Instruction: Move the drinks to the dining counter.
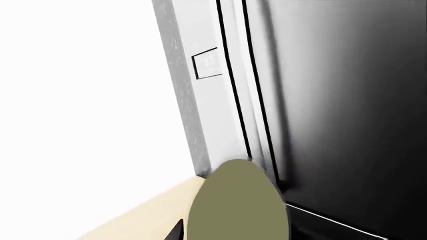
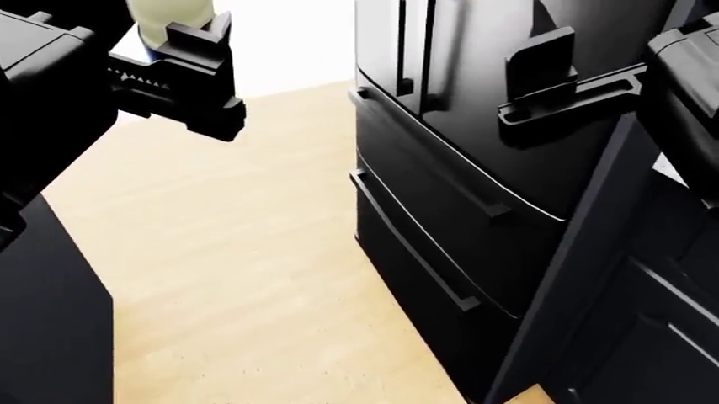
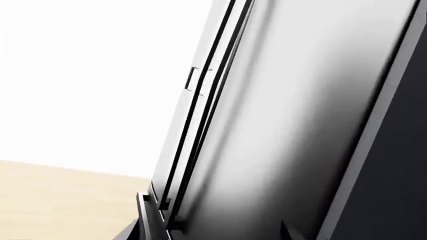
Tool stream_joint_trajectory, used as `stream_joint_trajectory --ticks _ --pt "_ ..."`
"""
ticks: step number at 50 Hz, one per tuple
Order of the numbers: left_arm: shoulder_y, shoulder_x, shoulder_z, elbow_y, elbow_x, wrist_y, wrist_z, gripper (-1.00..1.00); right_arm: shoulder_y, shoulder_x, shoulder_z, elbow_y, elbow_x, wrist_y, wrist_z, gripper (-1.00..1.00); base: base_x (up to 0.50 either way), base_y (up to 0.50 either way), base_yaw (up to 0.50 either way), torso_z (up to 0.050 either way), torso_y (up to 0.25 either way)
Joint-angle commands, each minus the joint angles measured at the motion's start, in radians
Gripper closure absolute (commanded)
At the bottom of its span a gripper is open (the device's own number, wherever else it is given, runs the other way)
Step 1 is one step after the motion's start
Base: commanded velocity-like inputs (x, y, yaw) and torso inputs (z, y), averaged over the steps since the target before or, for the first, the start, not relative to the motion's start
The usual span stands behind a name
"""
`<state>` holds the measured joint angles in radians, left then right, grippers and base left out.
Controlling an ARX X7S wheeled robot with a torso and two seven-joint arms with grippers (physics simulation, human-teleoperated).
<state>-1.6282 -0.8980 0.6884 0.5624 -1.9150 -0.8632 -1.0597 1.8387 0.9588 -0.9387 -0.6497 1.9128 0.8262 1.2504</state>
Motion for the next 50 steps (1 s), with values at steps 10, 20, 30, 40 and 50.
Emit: stream_joint_trajectory --ticks 10,20,30,40,50 --pt "-0.010 -0.021 -0.017 0.002 0.003 0.008 -0.014 1.00 -0.021 0.002 0.000 -0.004 -0.016 -0.006 -0.005 -1.00 0.00 0.00 0.50 0.001 0.001" --pt "-0.010 -0.022 -0.017 0.005 0.000 0.010 -0.019 1.00 -0.028 0.005 0.001 -0.007 -0.021 -0.010 -0.007 -1.00 0.00 0.00 0.50 0.000 0.001" --pt "-0.012 -0.023 -0.018 0.004 0.001 0.009 -0.015 1.00 -0.029 -0.002 -0.002 0.000 -0.027 -0.005 -0.013 -1.00 0.00 0.00 0.50 0.000 0.001" --pt "-0.018 -0.030 -0.026 0.001 -0.002 0.012 -0.010 1.00 -0.020 -0.013 -0.005 0.008 -0.022 0.003 -0.008 -1.00 0.00 0.00 0.50 0.001 0.001" --pt "-0.018 -0.028 -0.021 -0.001 -0.001 0.008 -0.009 1.00 0.002 -0.018 -0.006 0.014 -0.004 0.017 0.000 -1.00 0.00 0.00 0.50 0.000 0.001"
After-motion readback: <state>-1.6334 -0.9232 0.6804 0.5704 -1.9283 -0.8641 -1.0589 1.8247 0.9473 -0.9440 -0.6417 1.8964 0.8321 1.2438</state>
